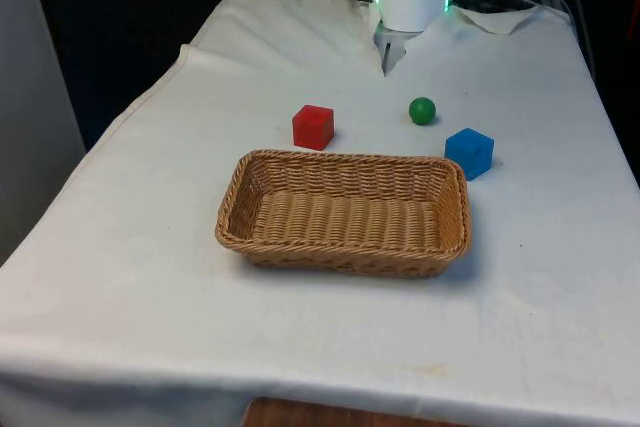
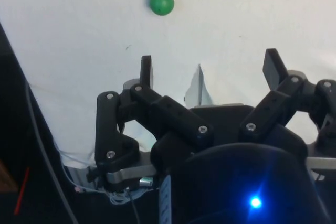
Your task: Place all non-red objects into the basket.
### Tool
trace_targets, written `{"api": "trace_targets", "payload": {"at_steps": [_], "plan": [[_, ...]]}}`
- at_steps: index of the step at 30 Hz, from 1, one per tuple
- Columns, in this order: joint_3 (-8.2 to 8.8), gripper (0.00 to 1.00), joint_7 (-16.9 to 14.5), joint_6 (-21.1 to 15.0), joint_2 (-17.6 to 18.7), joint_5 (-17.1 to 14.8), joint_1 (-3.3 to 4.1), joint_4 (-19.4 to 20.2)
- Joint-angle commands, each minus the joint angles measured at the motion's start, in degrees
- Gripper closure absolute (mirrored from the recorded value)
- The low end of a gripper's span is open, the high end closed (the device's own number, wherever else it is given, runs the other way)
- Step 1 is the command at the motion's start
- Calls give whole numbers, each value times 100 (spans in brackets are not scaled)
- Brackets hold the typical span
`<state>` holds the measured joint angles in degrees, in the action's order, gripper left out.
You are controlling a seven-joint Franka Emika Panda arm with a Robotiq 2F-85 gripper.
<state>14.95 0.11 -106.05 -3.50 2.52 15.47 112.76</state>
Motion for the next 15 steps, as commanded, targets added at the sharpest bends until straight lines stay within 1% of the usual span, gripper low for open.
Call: {"api": "trace_targets", "payload": {"at_steps": [1,7,8,9,15], "plan": [[-23,0,80,-86,-115,97,6,103],[-57,0,178,-109,-378,258,6,332],[-40,0,109,-23,-309,183,6,264],[-63,0,195,-115,-418,281,6,367],[-109,0,292,-201,-682,395,6,625]]}}
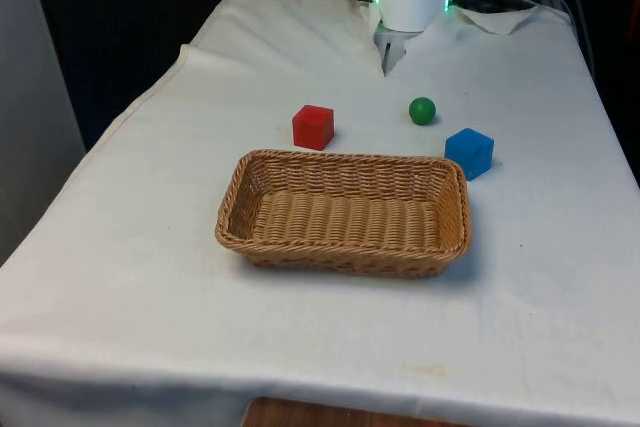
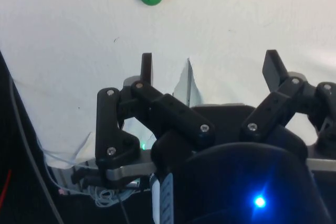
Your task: Place all non-red objects into the basket.
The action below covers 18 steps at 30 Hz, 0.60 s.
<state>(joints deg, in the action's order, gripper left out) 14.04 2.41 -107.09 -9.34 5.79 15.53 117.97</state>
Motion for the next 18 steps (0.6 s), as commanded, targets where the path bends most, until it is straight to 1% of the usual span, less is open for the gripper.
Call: {"api": "trace_targets", "payload": {"at_steps": [1,2,4,9,10,12,18], "plan": [[0,0,11,-11,-40,11,0,40],[-23,0,74,-115,-138,80,0,143],[-40,0,103,-172,-246,109,0,264],[-69,0,166,-229,-447,189,-6,470],[-46,0,109,-155,-395,132,0,418],[-86,0,206,-275,-573,241,-6,596],[-138,0,298,-390,-848,350,-11,877]]}}
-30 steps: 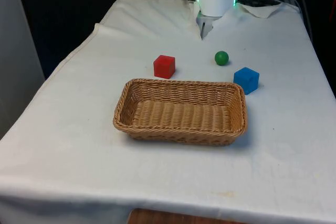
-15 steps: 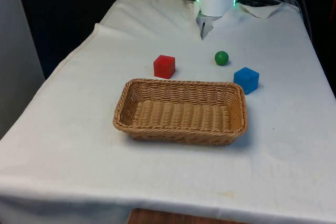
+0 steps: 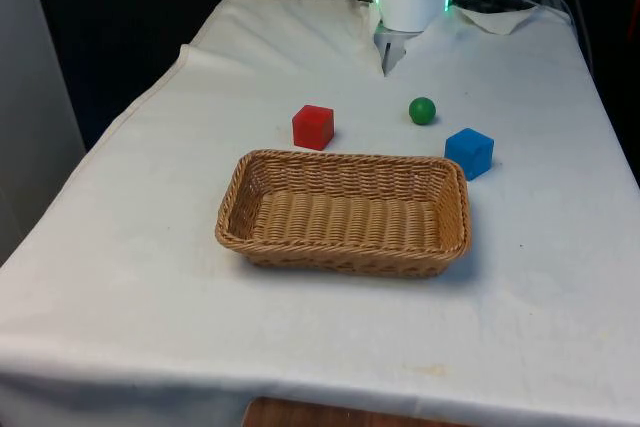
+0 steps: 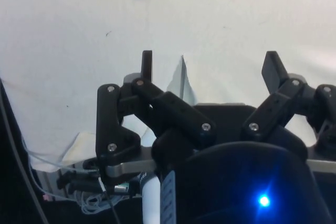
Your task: Place all non-red objects into the basket.
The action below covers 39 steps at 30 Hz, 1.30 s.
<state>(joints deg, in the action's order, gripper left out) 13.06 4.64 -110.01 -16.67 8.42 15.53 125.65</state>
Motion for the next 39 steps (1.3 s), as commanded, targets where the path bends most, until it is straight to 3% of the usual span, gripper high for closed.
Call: {"api": "trace_targets", "payload": {"at_steps": [1,9,10,23,31,39], "plan": [[-6,0,11,-17,-40,11,0,34],[-160,0,292,-281,-435,189,-6,510],[-126,0,212,-195,-384,126,0,441],[-355,0,619,-802,-791,229,-11,1197],[-401,0,733,-1146,-773,212,-11,1570],[-327,0,670,-1444,-653,86,17,1828]]}}
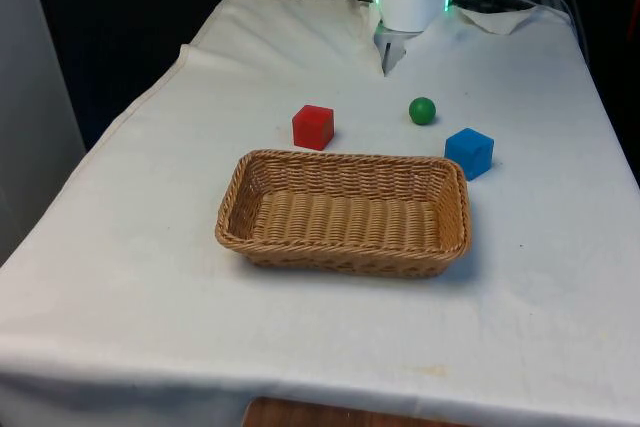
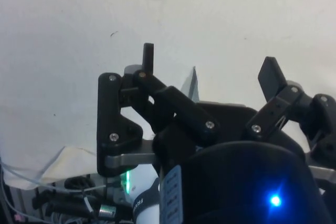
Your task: Place all non-red objects into the basket.
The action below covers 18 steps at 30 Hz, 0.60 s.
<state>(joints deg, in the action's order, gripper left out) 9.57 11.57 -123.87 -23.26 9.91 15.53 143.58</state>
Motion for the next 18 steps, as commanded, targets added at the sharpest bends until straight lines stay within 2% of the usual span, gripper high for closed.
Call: {"api": "trace_targets", "payload": {"at_steps": [1,7,8,9,12,16,17,18], "plan": [[29,0,-40,-86,23,-92,23,57],[52,0,-189,-281,40,-315,29,258],[17,0,-143,-189,74,-252,0,189],[46,0,-201,-332,69,-350,29,286],[40,0,-241,-550,155,-447,40,413],[23,0,-286,-739,223,-539,34,521],[11,0,-269,-676,235,-487,0,487],[11,0,-292,-773,241,-556,34,544]]}}
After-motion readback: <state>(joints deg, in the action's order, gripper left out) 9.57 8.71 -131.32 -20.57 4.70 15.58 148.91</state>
